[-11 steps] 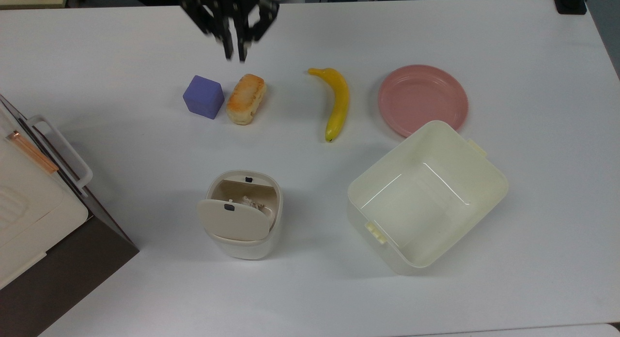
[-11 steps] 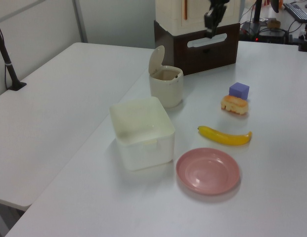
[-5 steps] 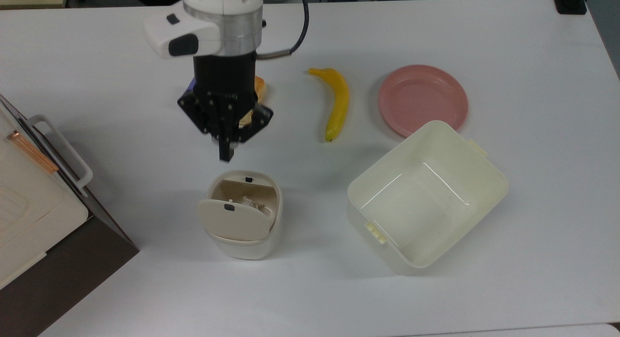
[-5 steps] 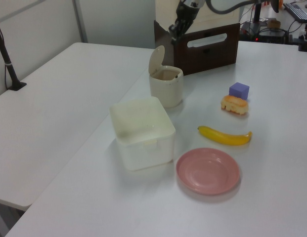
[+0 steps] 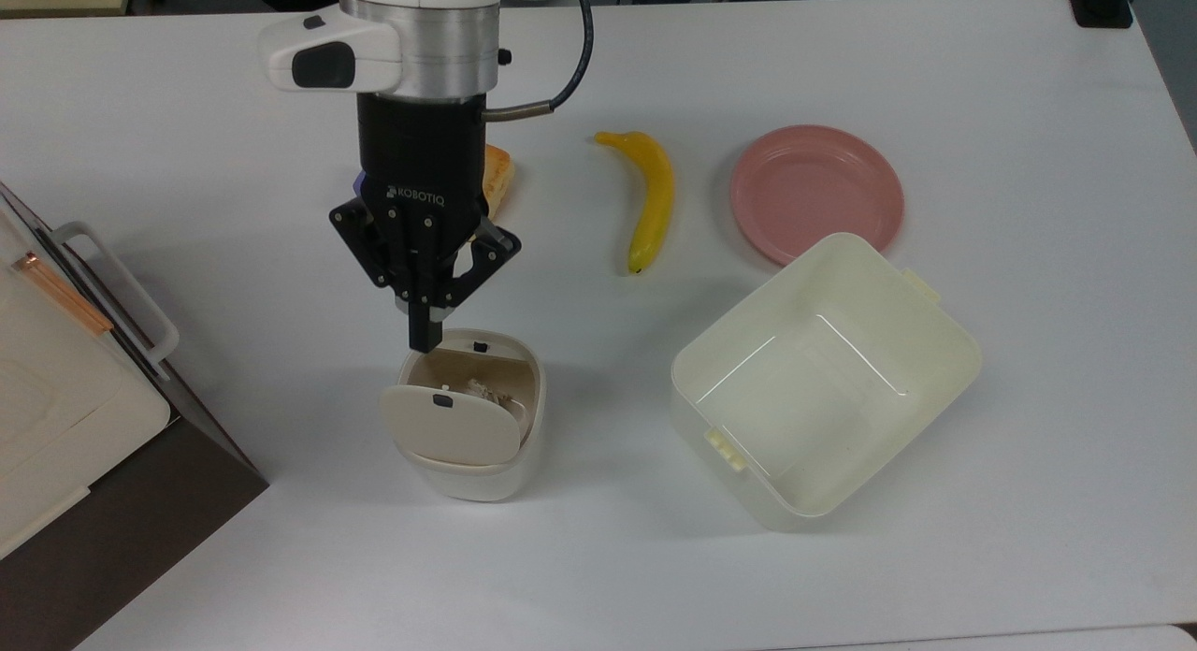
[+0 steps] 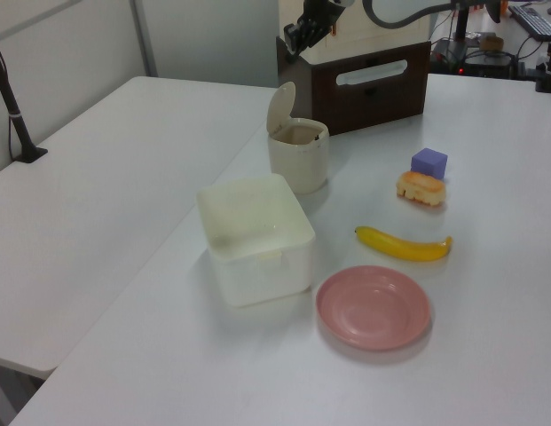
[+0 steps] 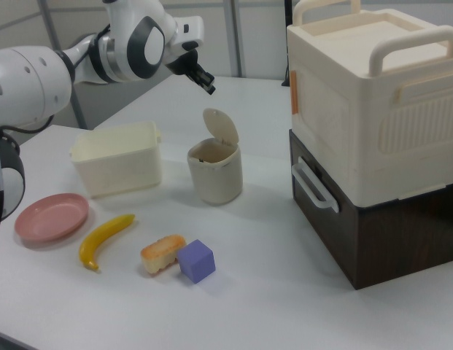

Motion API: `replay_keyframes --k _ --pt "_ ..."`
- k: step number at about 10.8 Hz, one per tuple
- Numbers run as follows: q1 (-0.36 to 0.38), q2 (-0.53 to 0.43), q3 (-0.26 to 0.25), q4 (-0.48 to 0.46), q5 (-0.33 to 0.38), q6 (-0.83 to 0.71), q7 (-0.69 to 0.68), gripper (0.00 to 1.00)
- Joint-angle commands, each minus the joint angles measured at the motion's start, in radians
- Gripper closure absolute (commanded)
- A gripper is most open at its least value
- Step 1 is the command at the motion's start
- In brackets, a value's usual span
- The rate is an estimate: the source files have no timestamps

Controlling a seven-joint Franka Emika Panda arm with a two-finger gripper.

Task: Close the trash can
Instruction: 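Push the raised lid down toward the can rim with the gripper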

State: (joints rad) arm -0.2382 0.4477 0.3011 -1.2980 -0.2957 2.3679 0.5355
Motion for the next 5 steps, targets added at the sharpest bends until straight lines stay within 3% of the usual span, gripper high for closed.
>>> replay_keyframes --k 1,5 --pt "0.016 0.063 -0.016 0.032 -0.063 0.069 0.066 1.00" --pt "0.016 0.115 -0.020 0.055 -0.088 0.134 0.066 1.00"
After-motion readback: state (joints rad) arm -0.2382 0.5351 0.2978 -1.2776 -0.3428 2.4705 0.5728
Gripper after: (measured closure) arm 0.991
